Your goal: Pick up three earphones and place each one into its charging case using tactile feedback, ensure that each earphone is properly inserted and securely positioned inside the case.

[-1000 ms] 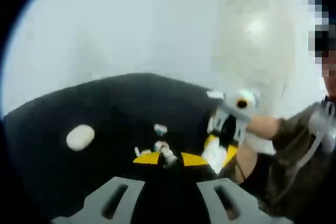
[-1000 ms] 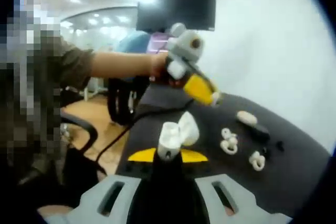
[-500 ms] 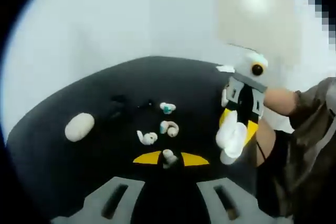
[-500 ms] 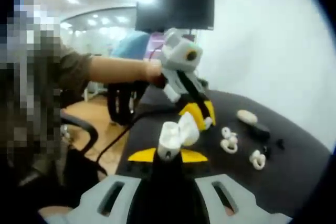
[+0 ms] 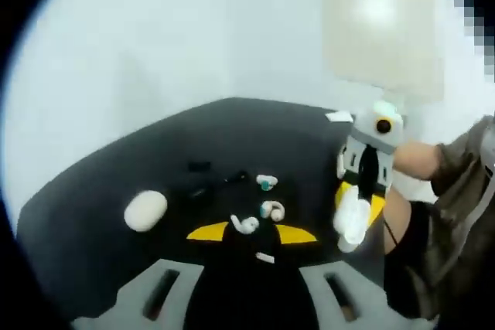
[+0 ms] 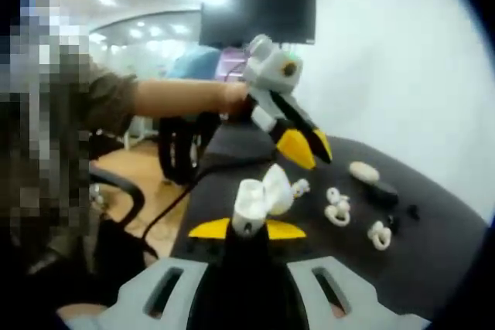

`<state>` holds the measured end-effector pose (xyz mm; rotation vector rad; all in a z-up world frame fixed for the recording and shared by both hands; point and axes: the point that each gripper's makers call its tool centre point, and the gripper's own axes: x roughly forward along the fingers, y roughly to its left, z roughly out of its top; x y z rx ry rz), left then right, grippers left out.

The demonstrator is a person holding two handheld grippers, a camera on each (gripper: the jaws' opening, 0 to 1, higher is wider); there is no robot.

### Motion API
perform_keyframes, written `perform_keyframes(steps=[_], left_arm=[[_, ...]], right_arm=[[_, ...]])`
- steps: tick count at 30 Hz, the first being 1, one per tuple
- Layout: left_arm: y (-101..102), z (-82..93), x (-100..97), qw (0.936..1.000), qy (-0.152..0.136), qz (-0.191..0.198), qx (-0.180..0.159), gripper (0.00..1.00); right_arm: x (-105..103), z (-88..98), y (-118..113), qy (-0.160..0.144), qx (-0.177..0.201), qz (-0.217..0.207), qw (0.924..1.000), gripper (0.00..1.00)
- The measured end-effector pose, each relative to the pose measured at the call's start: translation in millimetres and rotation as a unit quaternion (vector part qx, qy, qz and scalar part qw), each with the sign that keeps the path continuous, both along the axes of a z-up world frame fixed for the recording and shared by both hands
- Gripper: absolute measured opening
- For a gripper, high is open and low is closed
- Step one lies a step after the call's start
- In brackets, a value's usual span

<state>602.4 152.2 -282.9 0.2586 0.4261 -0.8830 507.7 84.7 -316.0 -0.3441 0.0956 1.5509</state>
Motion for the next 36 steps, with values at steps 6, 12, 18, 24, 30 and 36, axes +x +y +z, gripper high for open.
perform_keyframes(steps=[6, 12, 18, 24, 30, 36], left_arm=[[-6, -11.2, -0.8, 0.9999, -0.006, -0.009, 0.013, 0.17], [-6, -9.7, -12.5, 0.9997, -0.005, -0.022, 0.01, 0.18], [-1, -17.9, -43.7, 0.9985, -0.043, -0.031, 0.014, 0.17], [-21, -19.2, -86.4, 0.9931, -0.004, -0.11, -0.039, 0.18], [-39, -32.6, -82.9, 0.9895, 0.009, -0.137, -0.043, 0.28], [-66, -35.0, -87.7, 0.981, -0.013, -0.189, -0.042, 0.18]], right_arm=[[0, -0.1, 0, 0.0, 0.0, 0.0, 1.0, 0.17], [0, -0.2, 0, 0.0, 0.0, 0.0, 1.0, 0.17], [0, -0.1, 0, 0.0, 0.0, 0.001, 1.0, 0.17], [0, -0.2, 1, -0.003, 0.0, 0.0, 1.0, 0.17], [-2, -0.1, 2, -0.009, 0.001, 0.007, 0.9999, 0.17], [-4, 0.2, 3, -0.023, 0.001, 0.01, 0.9997, 0.17]])
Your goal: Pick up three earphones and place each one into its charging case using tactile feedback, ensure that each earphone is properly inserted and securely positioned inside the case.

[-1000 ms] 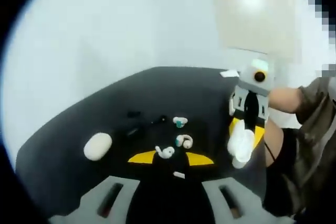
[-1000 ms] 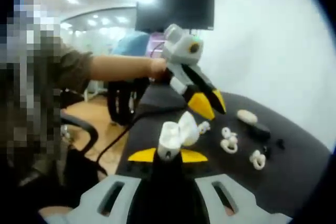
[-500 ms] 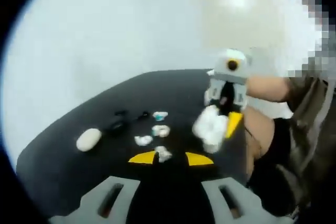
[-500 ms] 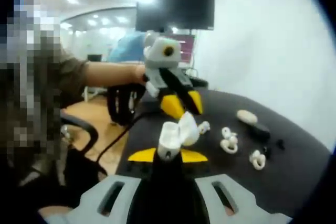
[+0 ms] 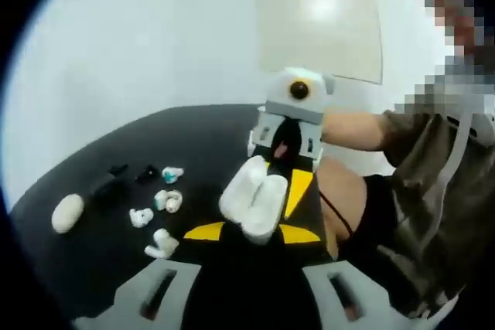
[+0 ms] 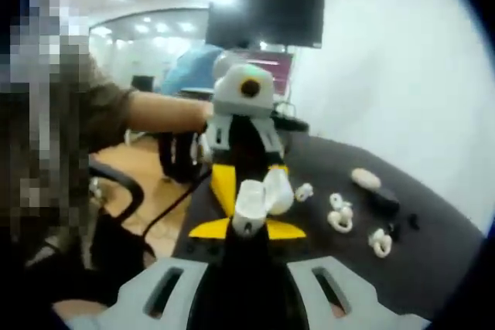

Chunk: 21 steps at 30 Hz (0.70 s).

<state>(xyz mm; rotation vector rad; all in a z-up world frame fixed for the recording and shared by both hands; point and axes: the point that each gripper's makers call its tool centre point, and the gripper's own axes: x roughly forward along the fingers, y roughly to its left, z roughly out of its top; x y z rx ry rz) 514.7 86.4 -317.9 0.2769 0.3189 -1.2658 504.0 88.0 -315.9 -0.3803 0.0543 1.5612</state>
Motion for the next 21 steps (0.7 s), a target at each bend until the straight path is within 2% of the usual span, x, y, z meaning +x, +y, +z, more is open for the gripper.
perform_keyframes(steps=[2, 4, 11, 13, 14, 16, 18, 20, 21], left_arm=[[1, -2.3, -0.6, 1.0, 0.002, 0.002, 0.008, 0.17], [3, -3.9, -0.3, 0.9998, 0.018, 0.0, -0.003, 0.16], [9, -1.7, -4.2, 0.9996, -0.002, -0.001, -0.027, 0.14], [9, -1.7, -3.9, 0.9993, -0.005, -0.001, -0.036, 0.14], [9, -1.5, -3.2, 0.9992, 0.0, 0.001, -0.041, 0.14], [10, -1.0, -2.4, 0.9987, 0.018, 0.004, -0.048, 0.13], [10, -0.9, -2.7, 0.9984, 0.026, 0.005, -0.05, 0.13], [9, -0.7, -2.7, 0.9982, 0.028, 0.005, -0.052, 0.14], [9, -0.5, -2.5, 0.9982, 0.029, 0.004, -0.052, 0.14]], right_arm=[[1, -0.7, -1, 0.012, -0.002, -0.002, 0.9999, 0.17], [0, -0.3, 0, 0.008, -0.001, 0.001, 1.0, 0.17], [8, 1.1, -3, 0.03, 0.002, -0.02, 0.9993, 0.19], [9, 10.2, -5, 0.055, 0.029, -0.026, 0.9977, 0.22], [10, 14.6, -6, 0.061, 0.041, -0.026, 0.9969, 0.22], [13, 32.7, -12, 0.074, 0.089, -0.03, 0.9928, 0.22], [16, 61.2, -21, 0.093, 0.164, -0.025, 0.9818, 0.22], [17, 93.7, -34, 0.143, 0.248, -0.012, 0.958, 0.22], [21, 103.4, -39, 0.154, 0.269, -0.016, 0.9507, 0.22]])
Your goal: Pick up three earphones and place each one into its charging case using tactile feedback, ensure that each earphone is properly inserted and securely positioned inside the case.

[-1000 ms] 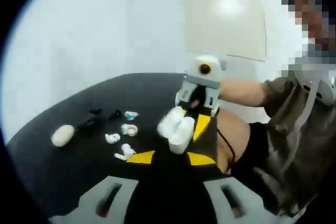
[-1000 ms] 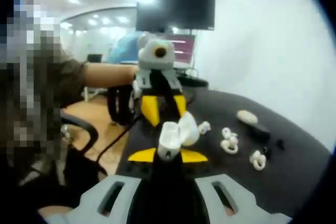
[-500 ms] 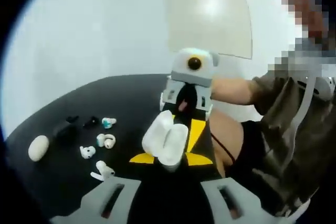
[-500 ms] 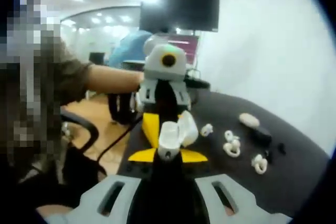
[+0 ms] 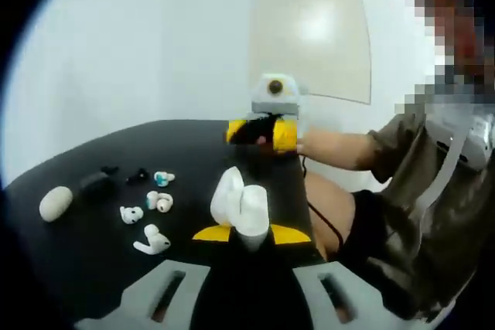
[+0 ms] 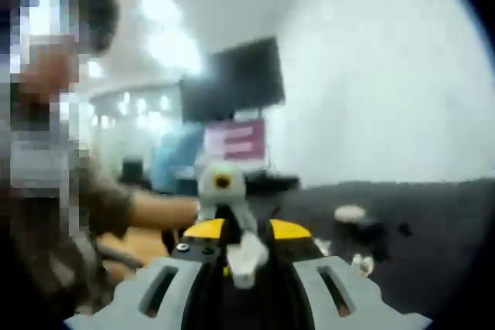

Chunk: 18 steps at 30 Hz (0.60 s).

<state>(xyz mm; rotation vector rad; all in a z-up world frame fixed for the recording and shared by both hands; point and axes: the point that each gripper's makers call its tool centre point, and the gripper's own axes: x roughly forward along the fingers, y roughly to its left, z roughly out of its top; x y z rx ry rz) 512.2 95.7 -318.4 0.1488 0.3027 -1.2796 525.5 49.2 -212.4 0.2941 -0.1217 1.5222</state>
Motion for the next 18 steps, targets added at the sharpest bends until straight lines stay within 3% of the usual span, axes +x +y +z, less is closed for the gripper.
perform_keyframes(steps=[5, 8, 10, 12, 14, 18], left_arm=[[-1, 0.9, 0.7, 1.0, 0.005, 0.001, -0.003, 0.14], [-1, 1.3, 1.4, 1.0, -0.002, 0.001, -0.003, 0.14], [-1, 1.4, 2.0, 1.0, -0.009, 0.002, -0.003, 0.14], [-1, 1.3, 1.6, 0.9998, -0.021, -0.001, -0.001, 0.14], [-1, 1.3, 0.8, 0.9994, -0.035, -0.004, 0.001, 0.14], [-1, 1.7, 0.7, 0.9992, -0.04, -0.006, 0.001, 0.14]], right_arm=[[26, 24.7, 2, -0.037, -0.014, -0.065, 0.9971, 0.22], [48, 21.4, 14, -0.051, -0.082, -0.103, 0.99, 0.22], [62, 9.9, 22, -0.059, -0.147, -0.123, 0.9796, 0.22], [75, -8.5, 31, -0.062, -0.223, -0.127, 0.9644, 0.21], [81, -28.7, 42, -0.071, -0.291, -0.115, 0.947, 0.2], [76, -64.4, 70, -0.096, -0.387, -0.073, 0.9143, 0.18]])
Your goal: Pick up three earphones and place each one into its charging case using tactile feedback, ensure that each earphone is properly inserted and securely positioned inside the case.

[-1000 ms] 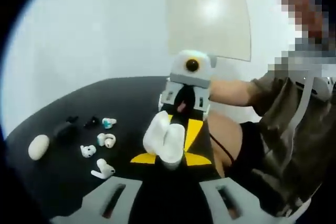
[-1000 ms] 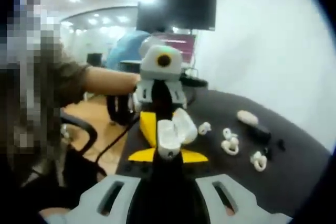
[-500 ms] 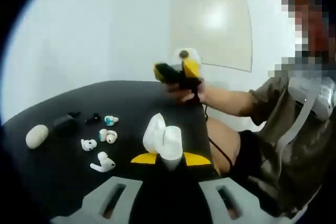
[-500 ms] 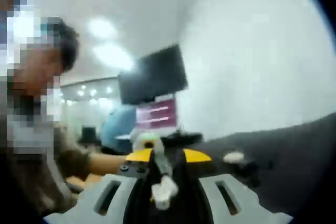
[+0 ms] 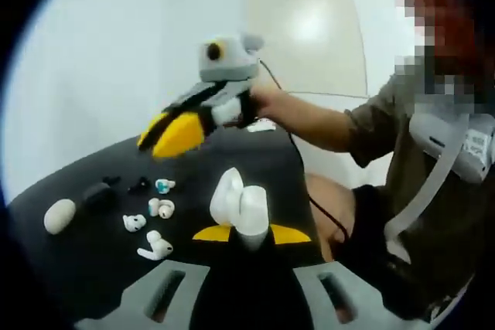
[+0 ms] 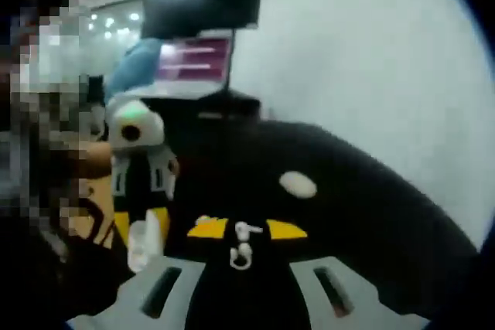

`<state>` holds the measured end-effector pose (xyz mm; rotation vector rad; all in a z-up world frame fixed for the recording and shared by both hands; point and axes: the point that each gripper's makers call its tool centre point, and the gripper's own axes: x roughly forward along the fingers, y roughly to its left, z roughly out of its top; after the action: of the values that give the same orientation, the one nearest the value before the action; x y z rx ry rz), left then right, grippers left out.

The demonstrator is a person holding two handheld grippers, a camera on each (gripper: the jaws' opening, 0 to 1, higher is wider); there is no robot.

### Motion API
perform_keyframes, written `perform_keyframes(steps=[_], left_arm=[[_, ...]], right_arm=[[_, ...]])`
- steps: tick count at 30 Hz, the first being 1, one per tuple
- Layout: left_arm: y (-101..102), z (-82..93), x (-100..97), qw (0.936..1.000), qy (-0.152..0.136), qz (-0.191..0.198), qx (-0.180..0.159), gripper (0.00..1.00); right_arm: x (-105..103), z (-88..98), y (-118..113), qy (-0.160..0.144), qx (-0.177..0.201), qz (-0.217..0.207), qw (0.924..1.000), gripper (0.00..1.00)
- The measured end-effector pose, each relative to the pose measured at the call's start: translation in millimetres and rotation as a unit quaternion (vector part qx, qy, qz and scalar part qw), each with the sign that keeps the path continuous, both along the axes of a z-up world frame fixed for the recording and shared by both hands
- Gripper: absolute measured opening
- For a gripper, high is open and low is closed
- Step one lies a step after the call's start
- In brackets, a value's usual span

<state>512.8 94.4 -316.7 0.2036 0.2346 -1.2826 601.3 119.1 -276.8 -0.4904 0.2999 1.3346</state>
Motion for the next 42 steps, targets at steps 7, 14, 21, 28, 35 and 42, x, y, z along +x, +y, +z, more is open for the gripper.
perform_keyframes(steps=[7, 14, 21, 28, 35, 42], left_arm=[[-2, 0.4, -1.4, 0.9999, -0.012, 0.0, 0.002, 0.14], [-4, 0.7, -1.2, 0.9998, -0.017, -0.003, 0.002, 0.14], [-7, 1.6, 0.3, 1.0, -0.008, -0.004, 0.001, 0.14], [-3, 1.5, 1.0, 1.0, -0.005, -0.004, -0.001, 0.14], [3, 0.8, 1.9, 1.0, -0.001, -0.002, -0.002, 0.14], [4, -0.4, 1.2, 1.0, 0.003, -0.001, -0.003, 0.14]], right_arm=[[-2, -34.8, 11, -0.029, -0.089, 0.021, 0.9954, 0.18], [6, -17.8, 0, -0.003, -0.051, 0.015, 0.9986, 0.18], [24, 2.0, 0, 0.009, -0.069, 0.043, 0.9966, 0.18], [-1, -34.0, 9, 0.054, -0.145, 0.062, 0.986, 0.17], [4, -51.9, 20, 0.047, -0.182, 0.021, 0.9819, 0.14], [13, -49.4, 23, 0.076, -0.158, -0.042, 0.9837, 0.1]])
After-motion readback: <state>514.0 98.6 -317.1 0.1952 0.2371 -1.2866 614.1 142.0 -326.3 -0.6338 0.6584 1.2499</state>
